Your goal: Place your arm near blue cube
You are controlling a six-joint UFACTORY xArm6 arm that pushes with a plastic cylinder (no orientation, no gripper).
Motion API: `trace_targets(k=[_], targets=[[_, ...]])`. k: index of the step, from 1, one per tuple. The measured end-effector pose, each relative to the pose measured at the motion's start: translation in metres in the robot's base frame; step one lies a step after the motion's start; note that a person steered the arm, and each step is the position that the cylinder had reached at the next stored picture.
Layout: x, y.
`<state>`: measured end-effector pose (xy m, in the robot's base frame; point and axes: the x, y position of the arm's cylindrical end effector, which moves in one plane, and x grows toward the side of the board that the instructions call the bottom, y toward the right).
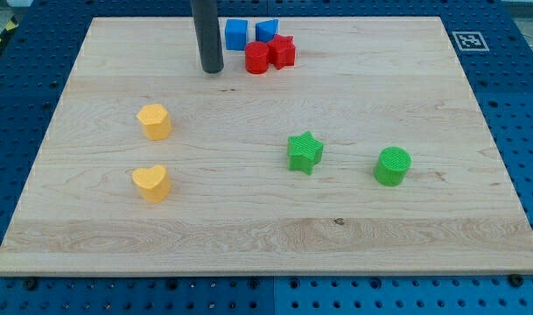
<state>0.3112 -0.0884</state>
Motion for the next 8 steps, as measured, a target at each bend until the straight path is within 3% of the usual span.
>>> trace_targets(k=[2,8], targets=[[-0.020,-0.018],[-0.029,-0.018]])
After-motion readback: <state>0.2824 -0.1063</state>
